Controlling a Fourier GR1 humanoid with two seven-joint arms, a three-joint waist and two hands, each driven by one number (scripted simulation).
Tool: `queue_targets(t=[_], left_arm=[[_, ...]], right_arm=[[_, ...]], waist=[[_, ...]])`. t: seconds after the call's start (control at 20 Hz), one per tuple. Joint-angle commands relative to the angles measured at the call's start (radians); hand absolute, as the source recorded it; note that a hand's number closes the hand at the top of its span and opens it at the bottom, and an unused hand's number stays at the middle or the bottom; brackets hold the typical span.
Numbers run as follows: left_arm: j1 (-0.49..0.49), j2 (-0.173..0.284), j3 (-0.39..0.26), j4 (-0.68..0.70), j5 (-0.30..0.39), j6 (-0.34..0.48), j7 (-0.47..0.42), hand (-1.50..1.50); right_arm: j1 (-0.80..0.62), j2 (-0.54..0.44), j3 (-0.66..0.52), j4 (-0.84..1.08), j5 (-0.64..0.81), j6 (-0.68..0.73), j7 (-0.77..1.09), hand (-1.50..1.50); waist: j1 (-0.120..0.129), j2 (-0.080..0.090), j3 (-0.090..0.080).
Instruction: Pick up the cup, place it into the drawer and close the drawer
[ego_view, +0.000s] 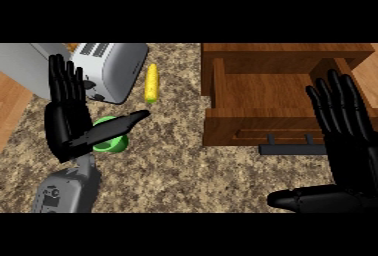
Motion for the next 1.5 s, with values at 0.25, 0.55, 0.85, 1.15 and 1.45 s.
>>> queue_targets(t=[0.25,0.55,0.85,1.15,1.45], left_arm=[[0.056,-0.004,-0.013,0.025,0.01,0.035,0.016,-1.5],[0.13,0.024,0.008,-0.013,0.025,0.028,0.028,-1.5],[0.211,-0.004,-0.011,0.094,0.078,0.065,-0.139,-1.5],[0.219,-0.004,0.037,0.235,0.131,0.022,-0.271,-1.5],[0.211,0.032,0.134,0.362,0.215,-0.089,-0.355,-1.5]], right_arm=[[0.0,-0.031,-0.058,-0.018,-0.045,0.026,0.022,-1.5],[-0.007,-0.022,-0.051,-0.006,-0.019,0.019,0.002,-1.5],[0.038,-0.018,-0.035,-0.053,-0.042,0.044,0.008,-1.5],[0.012,-0.025,-0.056,-0.018,-0.05,0.048,0.014,-1.5],[-0.032,-0.024,-0.058,0.012,-0.035,0.033,0.023,-1.5]], waist=[[-0.001,0.0,0.0],[0.002,0.0,0.0],[0.0,0.0,0.0],[0.0,0.001,0.0],[0.001,0.001,0.0]])
